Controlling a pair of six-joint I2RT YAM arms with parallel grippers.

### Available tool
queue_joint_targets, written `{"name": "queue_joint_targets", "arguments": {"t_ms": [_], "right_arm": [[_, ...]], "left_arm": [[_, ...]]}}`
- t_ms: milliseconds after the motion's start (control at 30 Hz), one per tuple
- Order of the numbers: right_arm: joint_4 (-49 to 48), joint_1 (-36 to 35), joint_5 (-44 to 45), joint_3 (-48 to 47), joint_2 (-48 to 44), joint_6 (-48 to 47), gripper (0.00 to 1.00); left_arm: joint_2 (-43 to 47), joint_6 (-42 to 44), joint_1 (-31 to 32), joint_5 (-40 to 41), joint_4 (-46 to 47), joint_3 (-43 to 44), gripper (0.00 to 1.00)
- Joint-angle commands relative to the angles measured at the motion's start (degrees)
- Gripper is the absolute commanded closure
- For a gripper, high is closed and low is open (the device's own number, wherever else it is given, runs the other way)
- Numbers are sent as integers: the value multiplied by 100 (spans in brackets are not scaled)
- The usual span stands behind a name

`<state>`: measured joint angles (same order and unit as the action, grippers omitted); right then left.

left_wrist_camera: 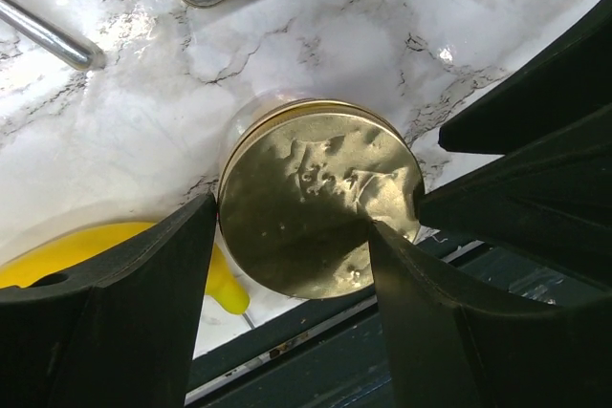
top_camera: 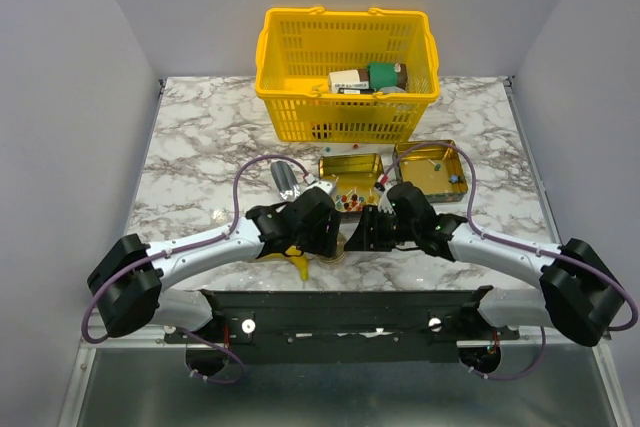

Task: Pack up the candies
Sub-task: Close the bottle lid on the packing bottle.

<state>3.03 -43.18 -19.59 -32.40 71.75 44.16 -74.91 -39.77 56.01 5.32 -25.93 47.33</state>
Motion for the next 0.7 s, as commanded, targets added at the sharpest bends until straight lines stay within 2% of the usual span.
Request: {"name": "queue_joint_targets", "arguments": {"t_ms": [0, 133, 267, 500, 667], "right_arm": [[-127, -50, 324, -170, 190, 22, 47], [-127, -50, 404, -144, 296, 40, 55], [-127, -50, 500, -82, 287, 66, 58], [-101, -50, 562, -64, 349, 49, 66], [-74, -50, 562, -56, 375, -4, 70]], "left_arm": [[-93, 110, 77, -75, 71, 74, 28], [-128, 189, 86, -84, 62, 110, 29], [-173, 215, 86, -49, 71, 127, 31], [-111, 180, 94, 205, -26, 31, 46], [29, 127, 94, 469, -87, -136, 48]]}}
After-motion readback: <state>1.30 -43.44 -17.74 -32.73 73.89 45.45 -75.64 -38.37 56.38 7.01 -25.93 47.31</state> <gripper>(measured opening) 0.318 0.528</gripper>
